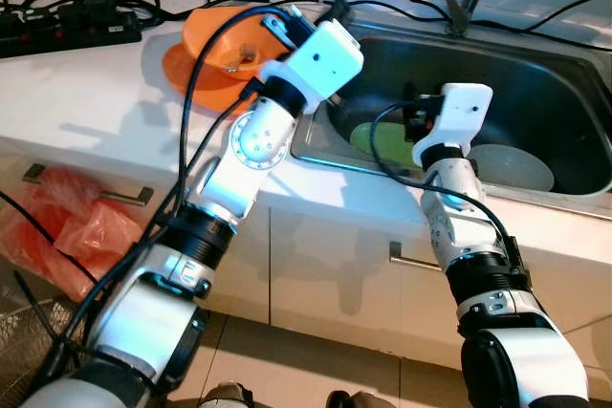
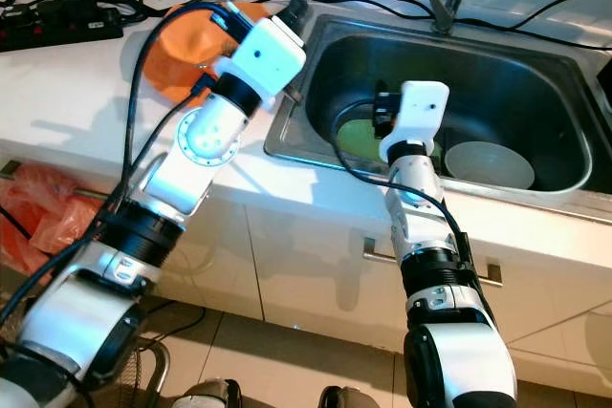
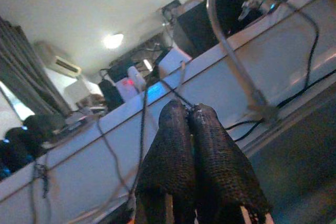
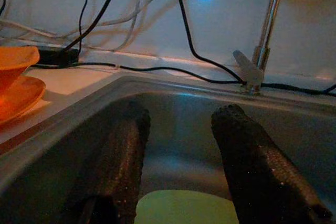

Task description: Kitchen organization

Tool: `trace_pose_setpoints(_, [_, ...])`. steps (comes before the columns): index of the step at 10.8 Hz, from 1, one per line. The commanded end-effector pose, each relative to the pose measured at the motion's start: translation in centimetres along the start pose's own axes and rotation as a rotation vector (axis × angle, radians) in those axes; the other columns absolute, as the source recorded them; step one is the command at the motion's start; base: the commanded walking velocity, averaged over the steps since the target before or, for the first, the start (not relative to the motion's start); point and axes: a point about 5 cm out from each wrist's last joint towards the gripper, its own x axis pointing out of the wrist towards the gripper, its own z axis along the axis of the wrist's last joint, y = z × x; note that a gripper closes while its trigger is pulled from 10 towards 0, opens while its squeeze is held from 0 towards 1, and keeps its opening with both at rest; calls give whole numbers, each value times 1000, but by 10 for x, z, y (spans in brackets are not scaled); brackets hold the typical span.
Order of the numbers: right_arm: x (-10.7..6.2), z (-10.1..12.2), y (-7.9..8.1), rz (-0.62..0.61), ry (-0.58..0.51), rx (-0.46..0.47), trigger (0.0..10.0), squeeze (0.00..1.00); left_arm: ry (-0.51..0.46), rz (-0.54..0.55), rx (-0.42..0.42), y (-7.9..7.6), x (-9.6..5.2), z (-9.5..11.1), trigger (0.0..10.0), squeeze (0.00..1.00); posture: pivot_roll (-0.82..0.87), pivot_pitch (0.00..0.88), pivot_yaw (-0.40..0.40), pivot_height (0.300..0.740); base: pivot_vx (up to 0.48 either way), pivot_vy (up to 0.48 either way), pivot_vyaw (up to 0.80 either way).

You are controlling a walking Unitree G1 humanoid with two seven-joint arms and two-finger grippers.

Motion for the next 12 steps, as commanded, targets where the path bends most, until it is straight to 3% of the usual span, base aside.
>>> trace_pose_setpoints(1, [-2,7,-1,27,-59,-101,10000,0,-24,-15,-121,-2,-1,7,10000,0,64,72,-41,740,0,0,0])
trace_pose_setpoints(3, [-4,16,2,86,-160,-304,10000,0,-53,-76,-383,-6,-4,16,10000,0,64,71,-42,740,0,0,0])
trace_pose_setpoints(5, [-6,22,6,143,-251,-520,10000,0,-53,-151,-543,-17,-8,20,10000,0,63,71,-42,740,0,0,0])
trace_pose_setpoints(8, [-10,18,12,162,-282,-590,10000,0,-27,-251,-613,-25,-17,21,10000,0,65,77,-44,740,0,0,0])
trace_pose_setpoints(12, [-11,17,21,176,-295,-597,10000,0,16,-337,-624,-32,-23,19,10000,0,66,91,-45,740,0,0,0])
